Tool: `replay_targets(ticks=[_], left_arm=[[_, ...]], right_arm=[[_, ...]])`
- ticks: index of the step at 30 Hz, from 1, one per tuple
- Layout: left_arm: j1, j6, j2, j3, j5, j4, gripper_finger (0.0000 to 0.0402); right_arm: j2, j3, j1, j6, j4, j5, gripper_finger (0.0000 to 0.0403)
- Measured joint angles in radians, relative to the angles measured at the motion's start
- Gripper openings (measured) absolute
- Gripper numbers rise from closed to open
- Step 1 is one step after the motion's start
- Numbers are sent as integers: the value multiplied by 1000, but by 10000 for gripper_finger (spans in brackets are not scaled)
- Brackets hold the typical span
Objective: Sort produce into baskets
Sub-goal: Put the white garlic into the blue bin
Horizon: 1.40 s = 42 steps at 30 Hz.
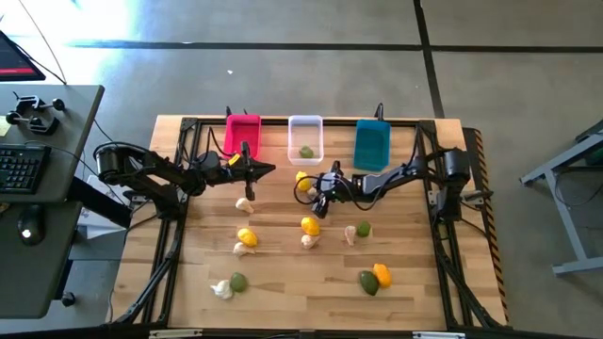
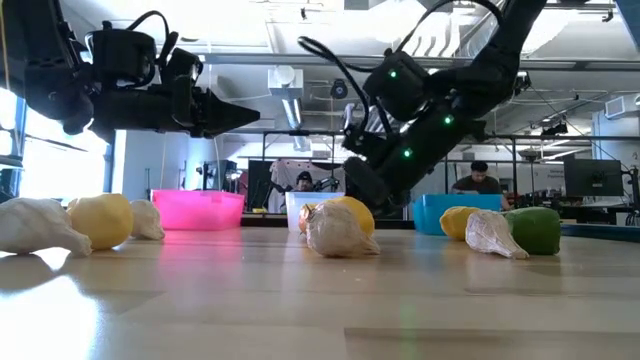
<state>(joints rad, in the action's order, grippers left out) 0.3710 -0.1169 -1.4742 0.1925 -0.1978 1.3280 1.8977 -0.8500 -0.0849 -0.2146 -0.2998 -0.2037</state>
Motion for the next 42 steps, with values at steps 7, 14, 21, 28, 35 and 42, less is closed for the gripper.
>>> replay_targets(ticks=[7,14,21,28,35,42], left_arm=[[0,0,0,5,0,-3,0],[13,-75,0,5,1,-45,0],[69,-127,0,5,4,-52,0],[101,-68,0,5,4,-46,0],[100,-35,0,35,4,-59,0],[100,-34,0,61,20,-121,0]], right_arm=[[0,0,0,23,29,3,167],[-22,0,0,27,30,5,85],[-240,0,-58,-24,155,9,80],[-501,-1,-265,37,476,-101,79],[-470,2,-547,64,570,-76,79],[-342,3,-699,84,547,-12,79]])
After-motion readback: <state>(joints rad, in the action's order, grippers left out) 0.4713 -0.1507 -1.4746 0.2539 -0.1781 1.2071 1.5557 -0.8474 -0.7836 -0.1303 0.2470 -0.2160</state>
